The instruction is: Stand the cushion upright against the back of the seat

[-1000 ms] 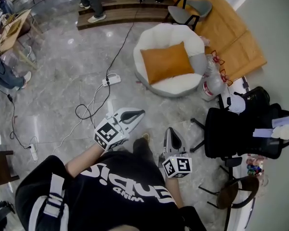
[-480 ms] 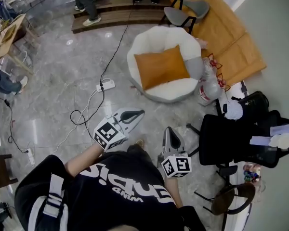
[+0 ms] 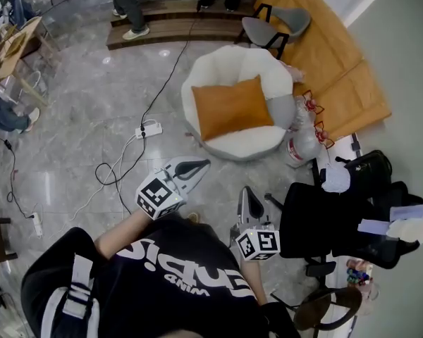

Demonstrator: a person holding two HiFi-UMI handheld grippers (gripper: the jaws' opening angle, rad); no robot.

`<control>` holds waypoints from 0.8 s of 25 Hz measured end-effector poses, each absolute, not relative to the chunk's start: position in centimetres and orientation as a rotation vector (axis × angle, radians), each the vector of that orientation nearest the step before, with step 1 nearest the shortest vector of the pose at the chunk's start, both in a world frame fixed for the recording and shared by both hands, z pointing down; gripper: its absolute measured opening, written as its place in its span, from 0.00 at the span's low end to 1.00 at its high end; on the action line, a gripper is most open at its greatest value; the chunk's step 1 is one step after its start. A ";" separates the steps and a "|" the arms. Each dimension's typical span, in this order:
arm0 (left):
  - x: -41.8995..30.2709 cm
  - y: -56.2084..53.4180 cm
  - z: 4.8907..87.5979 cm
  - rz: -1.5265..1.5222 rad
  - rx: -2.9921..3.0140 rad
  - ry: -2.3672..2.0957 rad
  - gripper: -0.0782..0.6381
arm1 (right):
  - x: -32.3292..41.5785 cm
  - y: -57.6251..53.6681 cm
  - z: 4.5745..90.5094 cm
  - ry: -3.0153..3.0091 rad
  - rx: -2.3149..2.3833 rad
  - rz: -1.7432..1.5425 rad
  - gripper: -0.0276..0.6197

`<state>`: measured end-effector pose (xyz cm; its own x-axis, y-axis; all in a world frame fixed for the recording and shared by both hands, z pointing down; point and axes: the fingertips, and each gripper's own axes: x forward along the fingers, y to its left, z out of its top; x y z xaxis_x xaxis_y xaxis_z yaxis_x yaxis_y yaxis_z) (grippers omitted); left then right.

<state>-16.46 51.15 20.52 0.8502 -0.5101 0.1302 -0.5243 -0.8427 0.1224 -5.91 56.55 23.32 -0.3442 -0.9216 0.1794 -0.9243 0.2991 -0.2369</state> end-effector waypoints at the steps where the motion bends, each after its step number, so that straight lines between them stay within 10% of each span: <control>1: -16.1 50.9 20.6 0.140 2.875 -0.818 0.12 | -5.5 56.1 23.3 -2.528 1.790 0.466 0.07; 20: -13.1 38.6 22.5 0.214 2.904 -0.751 0.12 | -3.2 43.3 25.5 -2.522 1.790 0.568 0.07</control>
<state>-13.11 38.57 22.48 0.8656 -0.4708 0.1705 -0.4899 -0.8668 0.0936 -3.23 43.32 25.48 -0.3517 -0.9137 0.2038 -0.9127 0.2863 -0.2915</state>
